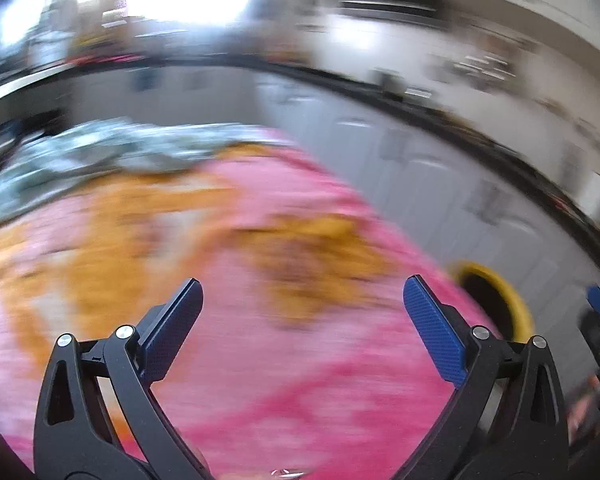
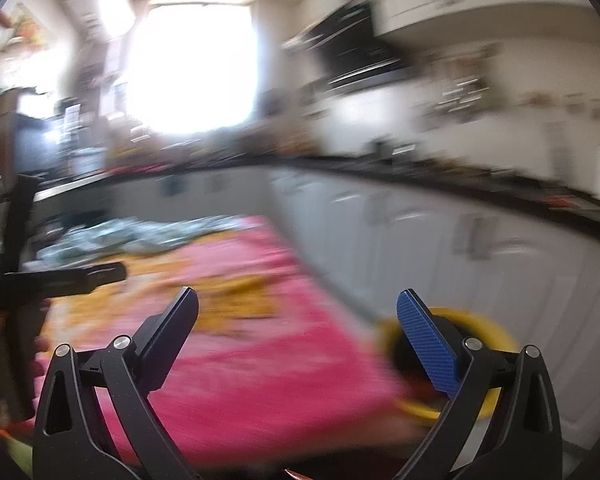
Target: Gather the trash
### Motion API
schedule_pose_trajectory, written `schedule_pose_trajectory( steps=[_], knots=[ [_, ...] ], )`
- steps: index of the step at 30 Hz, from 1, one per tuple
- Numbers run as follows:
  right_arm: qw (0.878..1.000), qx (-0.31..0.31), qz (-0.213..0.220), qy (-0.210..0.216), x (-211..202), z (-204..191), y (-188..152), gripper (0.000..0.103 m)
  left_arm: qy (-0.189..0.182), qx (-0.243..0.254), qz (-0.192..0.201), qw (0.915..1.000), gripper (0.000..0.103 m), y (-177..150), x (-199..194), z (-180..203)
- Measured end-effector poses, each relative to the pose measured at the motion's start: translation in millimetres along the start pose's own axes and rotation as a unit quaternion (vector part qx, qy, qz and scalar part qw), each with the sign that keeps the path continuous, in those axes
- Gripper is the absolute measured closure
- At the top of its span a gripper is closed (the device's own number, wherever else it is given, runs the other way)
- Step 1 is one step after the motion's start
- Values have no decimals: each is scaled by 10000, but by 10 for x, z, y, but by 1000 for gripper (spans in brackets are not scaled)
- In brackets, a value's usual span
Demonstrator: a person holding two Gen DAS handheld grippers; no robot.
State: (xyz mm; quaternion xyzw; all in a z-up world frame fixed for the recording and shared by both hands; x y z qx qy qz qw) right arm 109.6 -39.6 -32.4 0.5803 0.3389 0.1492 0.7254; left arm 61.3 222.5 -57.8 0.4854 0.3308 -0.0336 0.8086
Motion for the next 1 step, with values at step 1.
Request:
schedule_pose_trajectory(
  steps=[1],
  knots=[
    [9989, -109, -163, 434, 241, -355, 77, 6, 578, -330, 31, 9978, 11, 132, -14, -568]
  ],
)
Point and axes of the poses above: each gripper's, at about its wrist camera, not at the fingertips, and x roughly the way its jaws point, z to its right, y to its top, the point moved 8 cm from there along x, roughly the way its jaws point, and after that the axes turned 7 degrees about -x, right-handed, at the moved point
